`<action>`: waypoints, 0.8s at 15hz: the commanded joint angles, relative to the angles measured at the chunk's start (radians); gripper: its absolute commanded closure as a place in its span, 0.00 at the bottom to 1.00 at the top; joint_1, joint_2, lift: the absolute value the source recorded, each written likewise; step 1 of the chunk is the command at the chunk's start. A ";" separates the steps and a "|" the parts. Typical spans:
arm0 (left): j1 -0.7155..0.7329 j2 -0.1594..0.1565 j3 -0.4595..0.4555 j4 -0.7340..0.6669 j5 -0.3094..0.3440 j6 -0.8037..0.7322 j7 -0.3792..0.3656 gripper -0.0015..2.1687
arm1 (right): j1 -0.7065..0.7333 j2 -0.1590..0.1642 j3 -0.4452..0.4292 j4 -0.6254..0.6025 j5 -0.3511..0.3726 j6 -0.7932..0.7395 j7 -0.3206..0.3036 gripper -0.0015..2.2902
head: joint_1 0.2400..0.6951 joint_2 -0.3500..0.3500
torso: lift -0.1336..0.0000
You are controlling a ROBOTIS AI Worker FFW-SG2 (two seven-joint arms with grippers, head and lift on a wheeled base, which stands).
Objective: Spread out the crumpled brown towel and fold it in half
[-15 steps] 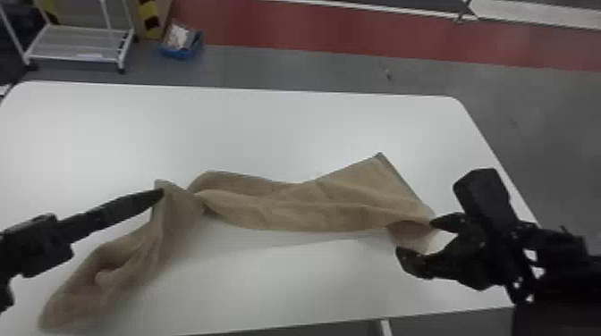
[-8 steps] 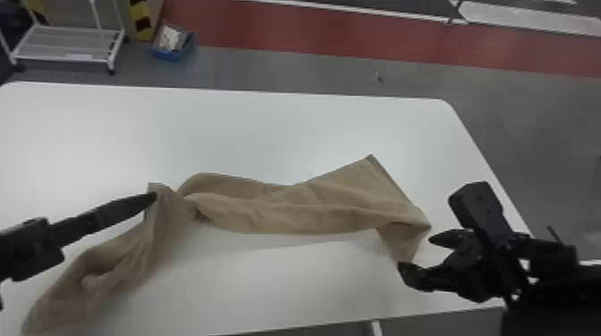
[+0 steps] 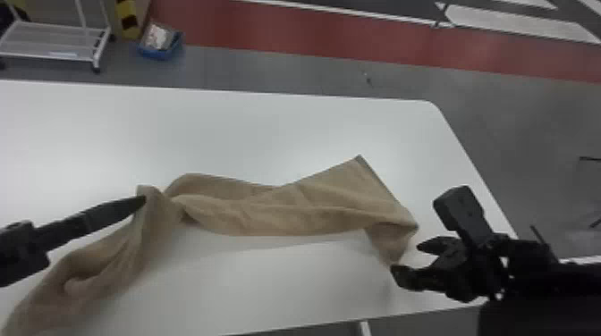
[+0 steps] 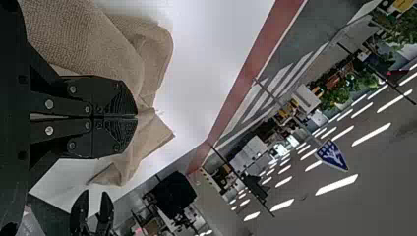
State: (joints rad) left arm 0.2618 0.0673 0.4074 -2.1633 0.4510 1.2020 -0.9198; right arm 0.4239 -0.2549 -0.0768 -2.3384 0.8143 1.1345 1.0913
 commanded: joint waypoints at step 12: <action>0.017 0.000 0.002 -0.009 0.001 0.000 -0.010 0.53 | -0.056 0.003 0.069 0.063 0.049 0.025 -0.005 0.29 | 1.00 0.18 | 0.07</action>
State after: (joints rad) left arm 0.2791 0.0675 0.4087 -2.1730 0.4525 1.2020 -0.9281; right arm 0.3693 -0.2513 -0.0114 -2.2774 0.8601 1.1561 1.0829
